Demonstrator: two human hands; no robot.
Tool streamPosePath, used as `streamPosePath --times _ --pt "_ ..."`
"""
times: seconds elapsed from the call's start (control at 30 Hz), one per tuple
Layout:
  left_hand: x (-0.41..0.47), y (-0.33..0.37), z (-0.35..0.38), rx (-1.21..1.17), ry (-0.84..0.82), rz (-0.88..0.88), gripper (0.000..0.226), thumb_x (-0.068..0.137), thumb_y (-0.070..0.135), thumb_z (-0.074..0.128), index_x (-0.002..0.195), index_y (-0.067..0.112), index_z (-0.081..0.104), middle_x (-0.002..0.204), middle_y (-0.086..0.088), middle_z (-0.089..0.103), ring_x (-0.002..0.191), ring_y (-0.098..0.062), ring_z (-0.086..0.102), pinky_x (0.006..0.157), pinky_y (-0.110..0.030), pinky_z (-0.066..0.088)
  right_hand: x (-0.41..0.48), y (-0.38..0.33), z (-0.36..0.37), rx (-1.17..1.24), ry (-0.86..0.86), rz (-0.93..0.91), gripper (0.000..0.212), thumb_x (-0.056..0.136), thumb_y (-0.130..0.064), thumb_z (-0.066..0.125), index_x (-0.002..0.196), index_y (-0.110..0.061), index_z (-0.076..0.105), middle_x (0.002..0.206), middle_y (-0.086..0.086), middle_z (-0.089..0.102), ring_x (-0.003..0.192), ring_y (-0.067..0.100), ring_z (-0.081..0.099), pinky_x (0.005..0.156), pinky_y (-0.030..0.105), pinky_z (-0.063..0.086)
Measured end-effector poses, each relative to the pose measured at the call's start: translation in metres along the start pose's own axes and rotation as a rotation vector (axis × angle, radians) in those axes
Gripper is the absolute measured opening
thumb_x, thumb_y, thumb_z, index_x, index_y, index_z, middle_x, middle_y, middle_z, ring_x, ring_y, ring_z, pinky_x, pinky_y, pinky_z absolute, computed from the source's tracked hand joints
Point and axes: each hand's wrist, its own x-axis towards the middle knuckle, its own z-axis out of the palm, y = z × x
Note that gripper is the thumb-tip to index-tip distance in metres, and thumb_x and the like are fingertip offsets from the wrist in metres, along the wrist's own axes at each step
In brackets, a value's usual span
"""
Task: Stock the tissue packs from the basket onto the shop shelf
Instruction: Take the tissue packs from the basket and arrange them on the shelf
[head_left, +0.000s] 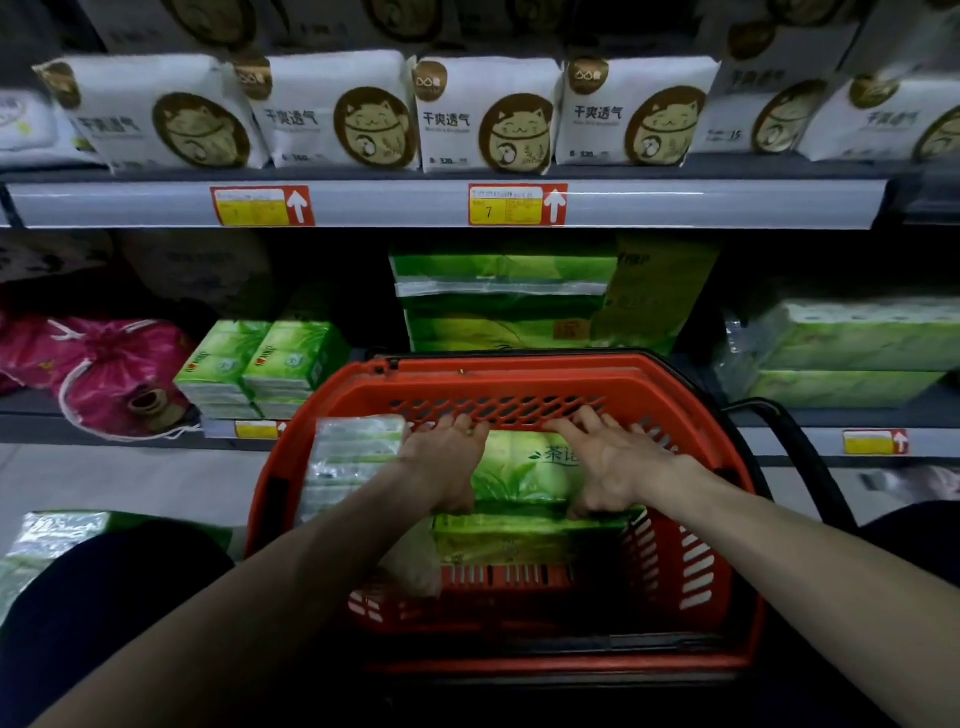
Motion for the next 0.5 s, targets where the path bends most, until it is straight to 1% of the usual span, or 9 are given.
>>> streamPosePath --times 0.07,0.13,0.23,0.3,0.37,0.5 --pt "0.001 0.001 0.002 -0.010 -0.022 -0.008 0.110 0.079 0.045 0.084 0.161 0.021 0.016 0.157 -0.008 0.033 0.144 -0.032 0.037 0.110 -0.064 0.037 0.000 0.001 0.006 -0.010 0.015 -0.005 0.128 0.074 -0.053 0.091 0.166 -0.038 0.003 0.163 0.002 0.018 0.155 0.035 0.024 0.126 0.060 0.022" --pt "0.003 0.002 0.004 -0.029 -0.028 -0.017 0.112 0.080 0.044 0.084 0.162 0.023 0.012 0.158 -0.009 0.031 0.145 -0.034 0.035 0.111 -0.067 0.033 0.002 0.003 0.011 -0.027 -0.003 0.005 0.131 0.076 -0.050 0.091 0.167 -0.038 -0.002 0.167 0.002 0.013 0.157 0.035 0.021 0.127 0.061 0.018" --pt "0.003 0.002 0.003 -0.042 -0.012 -0.015 0.109 0.079 0.041 0.084 0.162 0.024 0.015 0.152 -0.009 0.032 0.142 -0.033 0.037 0.110 -0.068 0.034 0.004 0.002 0.013 -0.048 -0.011 0.020 0.128 0.080 -0.041 0.089 0.167 -0.036 -0.005 0.171 0.007 0.014 0.159 0.035 0.017 0.127 0.062 0.018" --pt "-0.001 0.001 -0.001 -0.061 0.004 0.006 0.105 0.078 0.038 0.083 0.161 0.024 0.019 0.150 -0.009 0.034 0.140 -0.032 0.038 0.109 -0.065 0.036 0.003 -0.001 0.010 -0.040 -0.021 0.030 0.127 0.081 -0.036 0.089 0.168 -0.033 -0.003 0.171 0.008 0.016 0.159 0.035 0.017 0.127 0.061 0.019" --pt "-0.006 -0.001 -0.006 -0.106 0.040 0.047 0.099 0.079 0.034 0.082 0.159 0.022 0.025 0.149 -0.010 0.035 0.139 -0.032 0.037 0.111 -0.058 0.038 -0.002 -0.001 0.003 -0.024 -0.045 0.030 0.128 0.079 -0.035 0.091 0.168 -0.031 -0.002 0.171 0.009 0.016 0.159 0.036 0.017 0.128 0.060 0.022" --pt "-0.017 -0.016 -0.017 -0.192 0.184 0.159 0.105 0.073 0.043 0.083 0.161 0.029 0.026 0.148 -0.009 0.038 0.134 -0.029 0.038 0.112 -0.046 0.038 -0.021 0.003 -0.019 0.044 -0.017 -0.002 0.130 0.069 -0.041 0.095 0.166 -0.031 0.009 0.163 0.005 0.025 0.155 0.034 0.024 0.125 0.053 0.032"
